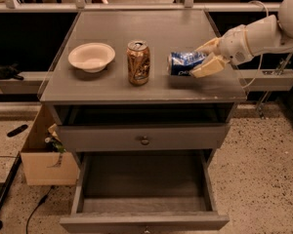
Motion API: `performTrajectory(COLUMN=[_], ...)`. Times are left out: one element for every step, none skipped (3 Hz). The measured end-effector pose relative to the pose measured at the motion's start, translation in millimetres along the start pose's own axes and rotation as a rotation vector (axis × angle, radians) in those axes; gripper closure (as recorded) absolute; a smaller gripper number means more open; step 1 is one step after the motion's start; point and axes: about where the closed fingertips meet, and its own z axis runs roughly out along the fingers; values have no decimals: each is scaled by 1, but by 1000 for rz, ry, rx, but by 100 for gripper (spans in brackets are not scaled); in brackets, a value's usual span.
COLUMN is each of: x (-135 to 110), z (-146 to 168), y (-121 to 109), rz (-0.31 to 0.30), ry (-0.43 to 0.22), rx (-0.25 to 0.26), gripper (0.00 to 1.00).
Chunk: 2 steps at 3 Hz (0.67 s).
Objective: Pick pepsi can from middle drawer and place on counter
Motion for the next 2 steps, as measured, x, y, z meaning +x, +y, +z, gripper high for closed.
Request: performTrajectory(x=[4, 4], z=[2, 2], y=[4, 4], rz=[9, 9], ry=[-4, -4], rx=[-6, -6], gripper=[100, 76])
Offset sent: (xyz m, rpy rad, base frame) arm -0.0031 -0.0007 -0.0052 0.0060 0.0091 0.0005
